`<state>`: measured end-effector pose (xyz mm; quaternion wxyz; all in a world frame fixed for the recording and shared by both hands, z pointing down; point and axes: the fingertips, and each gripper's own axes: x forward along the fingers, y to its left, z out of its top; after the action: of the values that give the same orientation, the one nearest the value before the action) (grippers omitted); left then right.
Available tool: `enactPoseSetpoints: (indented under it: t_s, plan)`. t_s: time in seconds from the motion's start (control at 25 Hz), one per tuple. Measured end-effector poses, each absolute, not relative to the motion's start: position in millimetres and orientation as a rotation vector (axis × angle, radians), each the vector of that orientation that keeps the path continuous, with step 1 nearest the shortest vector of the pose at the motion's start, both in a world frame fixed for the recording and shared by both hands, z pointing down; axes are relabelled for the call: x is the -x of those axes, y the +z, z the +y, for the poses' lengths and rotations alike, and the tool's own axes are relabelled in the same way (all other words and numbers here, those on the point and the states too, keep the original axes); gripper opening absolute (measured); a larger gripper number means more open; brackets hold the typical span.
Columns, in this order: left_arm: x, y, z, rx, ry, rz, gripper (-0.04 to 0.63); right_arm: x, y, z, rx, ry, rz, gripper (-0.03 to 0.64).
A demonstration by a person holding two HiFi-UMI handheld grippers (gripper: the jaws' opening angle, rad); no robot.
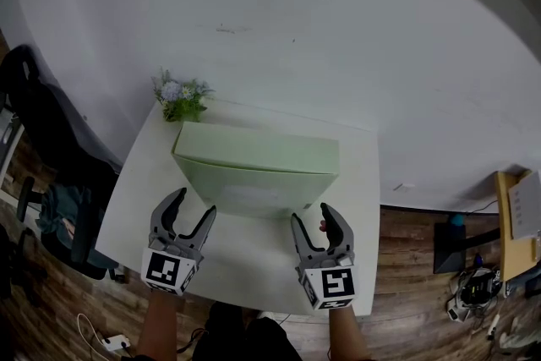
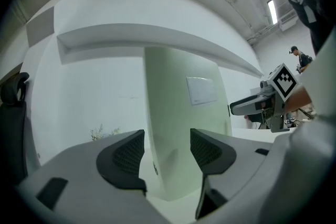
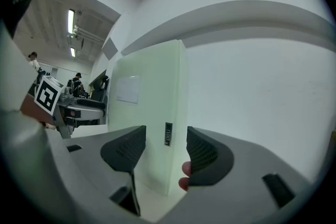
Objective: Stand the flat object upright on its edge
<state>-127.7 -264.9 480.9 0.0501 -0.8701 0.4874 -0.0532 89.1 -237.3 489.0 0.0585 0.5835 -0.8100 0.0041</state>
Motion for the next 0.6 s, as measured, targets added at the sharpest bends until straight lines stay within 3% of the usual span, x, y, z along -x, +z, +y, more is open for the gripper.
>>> enactPoseSetpoints:
  t_s: [0.2,0.4,0.6]
  plan:
    - [130.1,466.3,-249.2,2.653,-0.204,1.543,0.272,-100.2,479.3,-218.9,-1.751,0.109,-2.446,0.255]
    - [133.4,445.2,-226.9,2.655,-0.231,1.599,0.265,-111.0,456.4,-198.2,-1.784,0.16,-2.422,0.185]
    - [137.7,429.1,-199.2,2.692,-0.22,1.674,0.187,-125.8,432.6,-178.0,-1.842,0.214,-2.339,0.129]
